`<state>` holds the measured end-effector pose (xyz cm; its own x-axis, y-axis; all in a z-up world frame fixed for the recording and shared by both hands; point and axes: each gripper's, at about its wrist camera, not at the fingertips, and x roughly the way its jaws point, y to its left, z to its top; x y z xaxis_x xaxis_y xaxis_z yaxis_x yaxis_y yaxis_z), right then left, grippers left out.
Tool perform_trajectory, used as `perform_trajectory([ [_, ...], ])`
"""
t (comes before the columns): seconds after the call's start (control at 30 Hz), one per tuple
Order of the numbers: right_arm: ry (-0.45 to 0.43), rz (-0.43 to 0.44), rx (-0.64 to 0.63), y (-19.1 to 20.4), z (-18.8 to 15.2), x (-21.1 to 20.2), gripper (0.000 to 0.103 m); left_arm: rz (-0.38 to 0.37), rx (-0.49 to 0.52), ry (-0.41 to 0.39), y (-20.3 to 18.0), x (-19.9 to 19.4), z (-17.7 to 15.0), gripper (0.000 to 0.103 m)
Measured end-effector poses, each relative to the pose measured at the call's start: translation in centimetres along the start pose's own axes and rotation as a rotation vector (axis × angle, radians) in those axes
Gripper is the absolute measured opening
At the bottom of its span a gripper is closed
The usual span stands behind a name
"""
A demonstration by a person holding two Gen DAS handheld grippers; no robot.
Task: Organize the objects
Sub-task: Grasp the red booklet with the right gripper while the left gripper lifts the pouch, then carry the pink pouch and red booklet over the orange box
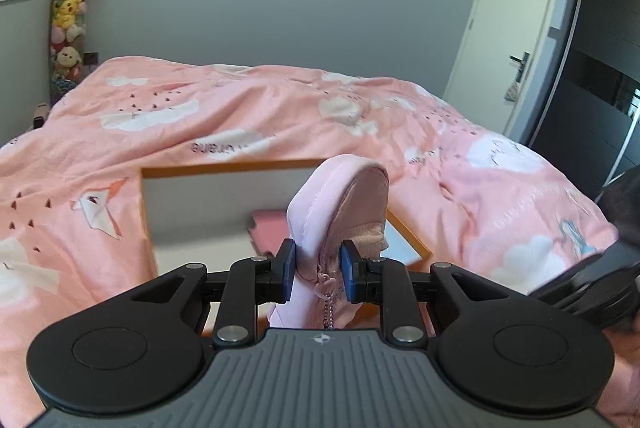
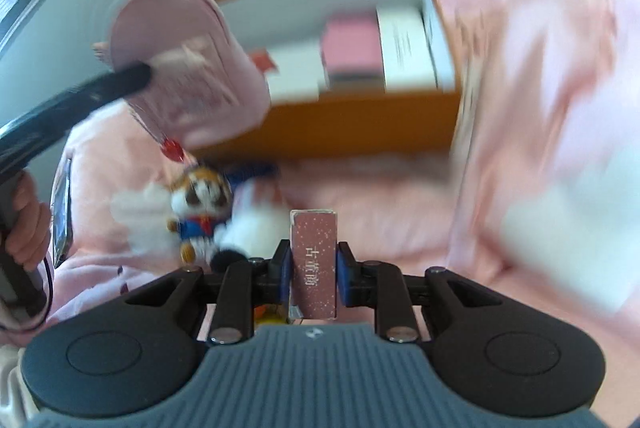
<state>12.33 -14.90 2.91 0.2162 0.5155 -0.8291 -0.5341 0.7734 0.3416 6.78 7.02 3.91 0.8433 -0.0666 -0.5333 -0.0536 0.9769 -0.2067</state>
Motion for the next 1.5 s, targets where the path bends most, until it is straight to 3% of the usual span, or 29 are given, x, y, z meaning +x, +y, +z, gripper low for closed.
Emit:
perform_trajectory([
  [0.23,-0.182,-0.049,-0.265,1.2,5.8,-4.0,0.024,0.108,-0.013,0.069,2.3,2.2,2.1,0.026],
  [0.33,-0.206,-0.074,-0.296,1.3,8.8,-3.2,0.024,0.125,-0.037,0.095,3.3,3.5,2.4,0.026],
  [0.63,-0.129,-0.060,-0.459,1.7,13.7,1.8,0.024,0.125,-0.068,0.168,4.5,6.9,2.3,0.026],
  [0.9,-0.094,-0.051,-0.414,1.1,15.7,5.4,0.024,0.126,-0.095,0.218,5.3,9.4,2.3,0.026],
  [1.03,-0.057,0.000,-0.373,0.5,15.9,7.0,0.024,0.134,-0.093,0.237,5.7,10.2,2.3,0.026],
  [1.27,0.020,0.159,-0.431,2.0,16.1,9.2,0.024,0.181,-0.027,0.217,6.0,10.5,3.7,0.026],
  [1.5,0.194,0.214,-0.501,3.0,16.1,13.8,0.024,0.178,0.013,0.261,6.2,12.1,4.1,0.026],
])
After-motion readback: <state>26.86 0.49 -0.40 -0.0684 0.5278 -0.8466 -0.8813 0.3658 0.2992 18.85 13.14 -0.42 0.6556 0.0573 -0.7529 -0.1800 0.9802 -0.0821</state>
